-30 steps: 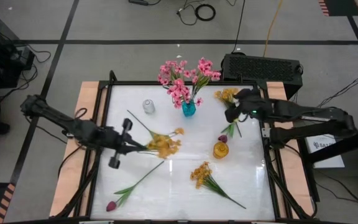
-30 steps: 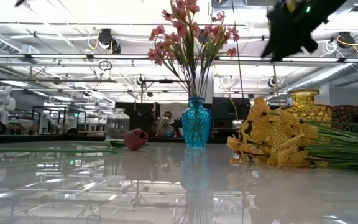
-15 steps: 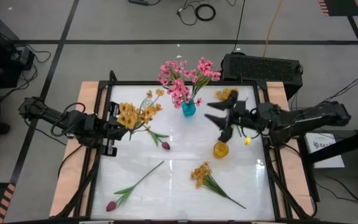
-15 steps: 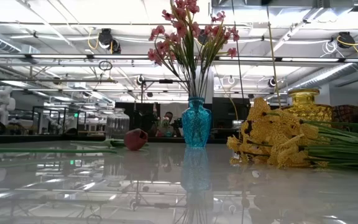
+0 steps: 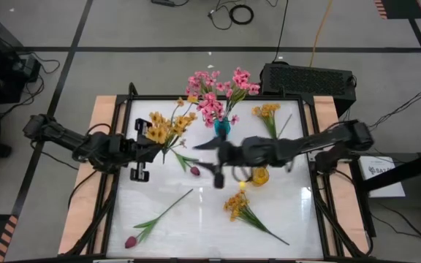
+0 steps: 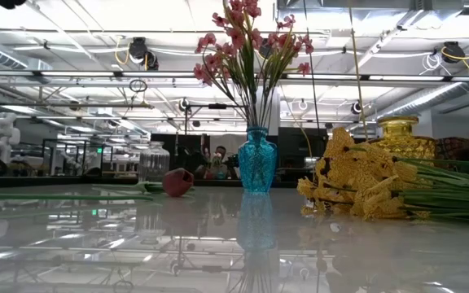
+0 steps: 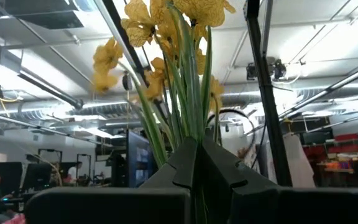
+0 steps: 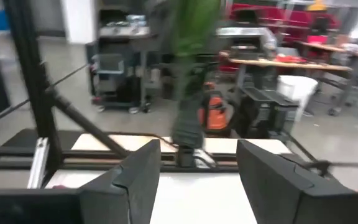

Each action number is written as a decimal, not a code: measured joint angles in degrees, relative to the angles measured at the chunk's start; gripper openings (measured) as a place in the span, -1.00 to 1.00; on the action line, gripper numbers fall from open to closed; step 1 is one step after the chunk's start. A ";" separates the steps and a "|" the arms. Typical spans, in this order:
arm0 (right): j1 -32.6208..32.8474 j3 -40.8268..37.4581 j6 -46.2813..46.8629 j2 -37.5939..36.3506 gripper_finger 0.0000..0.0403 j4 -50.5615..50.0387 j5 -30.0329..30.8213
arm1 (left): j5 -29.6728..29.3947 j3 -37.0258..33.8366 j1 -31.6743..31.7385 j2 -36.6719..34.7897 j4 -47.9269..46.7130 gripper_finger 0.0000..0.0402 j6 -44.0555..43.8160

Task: Sort flowers into vase by color
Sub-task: Put the middle yellow flowers into the transparent vase

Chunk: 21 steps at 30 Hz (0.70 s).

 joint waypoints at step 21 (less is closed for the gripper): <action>-3.68 7.97 0.01 16.18 0.01 15.31 -11.70 | 2.61 -0.02 0.05 1.73 -4.47 -0.90 -3.02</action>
